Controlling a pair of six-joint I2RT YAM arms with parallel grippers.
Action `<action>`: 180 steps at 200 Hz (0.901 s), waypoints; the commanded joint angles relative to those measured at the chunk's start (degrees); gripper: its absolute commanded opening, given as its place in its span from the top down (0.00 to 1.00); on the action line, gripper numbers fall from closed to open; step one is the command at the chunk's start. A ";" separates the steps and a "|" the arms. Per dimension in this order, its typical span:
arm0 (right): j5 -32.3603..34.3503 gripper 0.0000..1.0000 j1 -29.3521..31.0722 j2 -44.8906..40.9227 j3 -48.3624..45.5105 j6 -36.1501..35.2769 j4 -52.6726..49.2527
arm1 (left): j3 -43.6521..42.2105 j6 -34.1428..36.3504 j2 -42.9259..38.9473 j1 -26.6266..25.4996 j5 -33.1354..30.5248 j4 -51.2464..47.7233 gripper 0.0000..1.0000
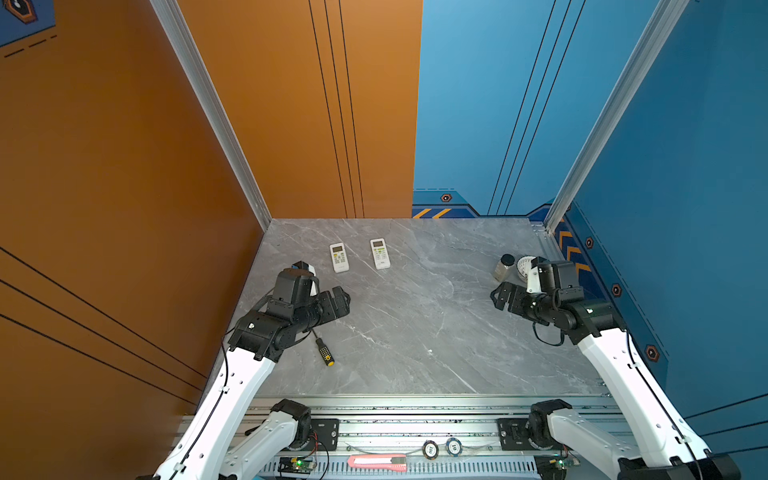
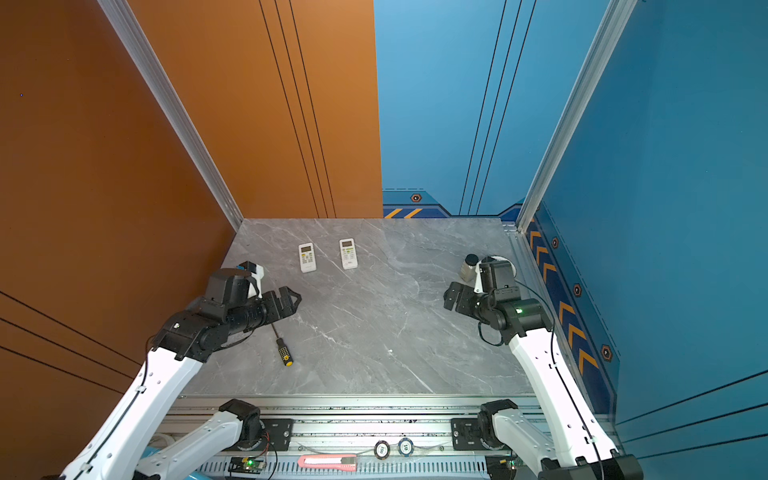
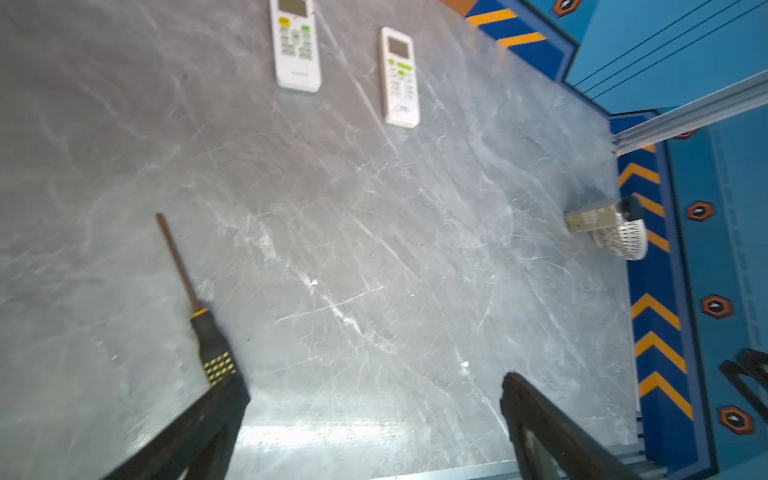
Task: Unload the batteries from the remote control
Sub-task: 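Grasp the nearer white remote with the left gripper while the right arm advances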
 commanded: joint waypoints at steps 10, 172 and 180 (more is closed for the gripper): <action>1.18 0.00 1.07 1.51 -0.37 -1.29 1.30 | -2.88 -2.78 -1.34 3.56 -3.45 -8.21 0.02; 4.43 0.00 25.79 36.88 24.40 -1.86 13.01 | 39.15 7.98 60.70 6.66 -10.28 -1.72 0.02; 4.12 0.00 26.05 36.15 23.92 -1.52 13.02 | 42.69 8.66 64.41 6.94 -10.77 -2.87 0.02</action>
